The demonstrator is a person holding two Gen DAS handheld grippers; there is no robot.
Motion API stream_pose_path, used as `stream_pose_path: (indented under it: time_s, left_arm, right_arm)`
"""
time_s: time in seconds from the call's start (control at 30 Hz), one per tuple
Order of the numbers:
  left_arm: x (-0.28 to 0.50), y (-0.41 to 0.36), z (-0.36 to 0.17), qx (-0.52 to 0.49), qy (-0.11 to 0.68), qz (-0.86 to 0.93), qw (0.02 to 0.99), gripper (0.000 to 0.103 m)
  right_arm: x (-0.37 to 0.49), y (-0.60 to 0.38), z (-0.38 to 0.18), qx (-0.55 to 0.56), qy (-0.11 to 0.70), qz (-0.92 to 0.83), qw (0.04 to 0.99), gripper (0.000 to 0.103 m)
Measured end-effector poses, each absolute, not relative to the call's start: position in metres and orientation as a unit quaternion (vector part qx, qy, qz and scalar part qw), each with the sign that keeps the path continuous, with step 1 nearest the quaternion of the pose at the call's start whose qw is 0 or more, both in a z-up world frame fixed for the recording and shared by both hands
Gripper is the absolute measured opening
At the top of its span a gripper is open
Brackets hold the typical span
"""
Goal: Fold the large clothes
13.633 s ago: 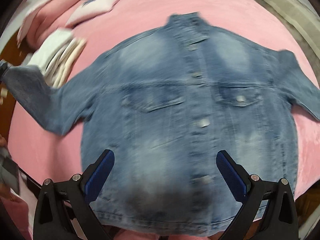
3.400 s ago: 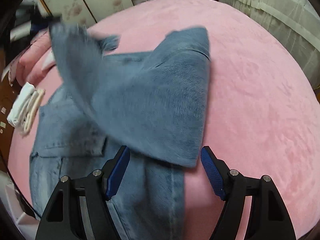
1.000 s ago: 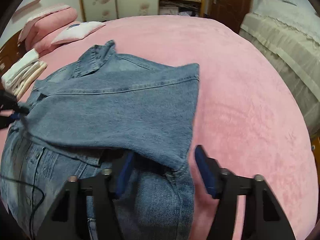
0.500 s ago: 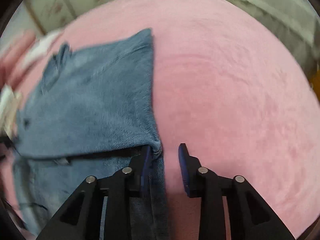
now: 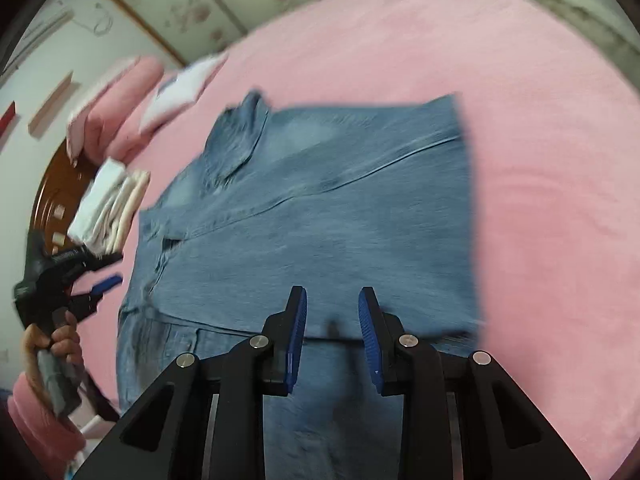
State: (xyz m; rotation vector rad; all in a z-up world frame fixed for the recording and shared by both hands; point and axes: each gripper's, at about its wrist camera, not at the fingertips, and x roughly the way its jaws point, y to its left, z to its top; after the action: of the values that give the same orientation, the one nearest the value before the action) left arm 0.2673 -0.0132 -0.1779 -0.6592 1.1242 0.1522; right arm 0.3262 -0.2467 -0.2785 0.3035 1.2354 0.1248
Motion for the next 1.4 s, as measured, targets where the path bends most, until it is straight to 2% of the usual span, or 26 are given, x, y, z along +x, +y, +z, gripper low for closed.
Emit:
stream_pose_path:
  time_s: [0.07, 0.17, 0.23, 0.3, 0.33, 0.37, 0.43, 0.53, 0.57, 0.7, 0.77, 0.87, 1.07, 1.23, 1.4]
  left_arm:
    - [0.278, -0.043, -0.188, -0.292, 0.55, 0.033, 0.782, 0.036]
    - [0.292, -0.09, -0.214, -0.259, 0.604, -0.003, 0.754, 0.03]
    - [0.296, -0.111, -0.23, -0.219, 0.638, 0.001, 0.738, 0.03]
    - [0.297, -0.12, -0.24, -0.173, 0.654, 0.019, 0.736, 0.022]
    - [0.295, -0.117, -0.239, -0.166, 0.649, 0.024, 0.742, 0.019]
    - [0.294, -0.112, -0.237, -0.16, 0.644, 0.038, 0.747, 0.018]
    - [0.289, -0.095, -0.235, -0.134, 0.635, 0.087, 0.755, 0.018]
    - [0.28, -0.059, -0.237, -0.13, 0.626, 0.14, 0.756, 0.013]
    - [0.277, -0.047, -0.238, -0.141, 0.624, 0.149, 0.754, 0.001]
    - [0.273, -0.033, -0.24, -0.193, 0.623, 0.153, 0.742, 0.001]
    - [0.276, -0.047, -0.233, -0.182, 0.627, 0.155, 0.741, 0.001]
    - [0.285, -0.067, -0.22, -0.218, 0.613, 0.102, 0.752, 0.001]
    - [0.33, -0.111, -0.209, -0.24, 0.58, 0.053, 0.776, 0.002]
    - [0.374, -0.115, -0.219, -0.212, 0.58, 0.07, 0.784, 0.002]
    - [0.37, -0.081, -0.222, -0.152, 0.551, 0.167, 0.803, 0.002]
  right_arm:
    - [0.346, -0.225, -0.296, 0.156, 0.606, 0.058, 0.778, 0.015]
    - [0.357, -0.205, -0.308, 0.19, 0.623, 0.068, 0.756, 0.015]
    - [0.36, -0.201, -0.309, 0.193, 0.621, 0.058, 0.757, 0.015]
    - [0.354, -0.211, -0.309, 0.2, 0.619, 0.05, 0.758, 0.011]
    - [0.351, -0.22, -0.309, 0.195, 0.617, 0.033, 0.762, 0.01]
    - [0.343, -0.228, -0.311, 0.183, 0.614, 0.013, 0.768, 0.004]
    - [0.332, -0.256, -0.311, 0.101, 0.619, -0.077, 0.775, 0.0]
    - [0.316, -0.295, -0.305, 0.124, 0.607, -0.088, 0.78, 0.0]
    - [0.314, -0.299, -0.301, 0.127, 0.606, -0.092, 0.78, 0.0]
    - [0.318, -0.288, -0.288, -0.036, 0.581, -0.235, 0.778, 0.0]
    - [0.321, -0.294, -0.278, 0.052, 0.556, -0.202, 0.805, 0.0]
    - [0.339, -0.278, -0.273, 0.156, 0.53, -0.087, 0.829, 0.0]
    - [0.404, -0.201, -0.285, 0.208, 0.531, 0.161, 0.805, 0.0]
    - [0.459, -0.195, -0.31, 0.186, 0.548, 0.1, 0.809, 0.0]
    - [0.46, -0.27, -0.315, 0.219, 0.528, 0.037, 0.82, 0.0]
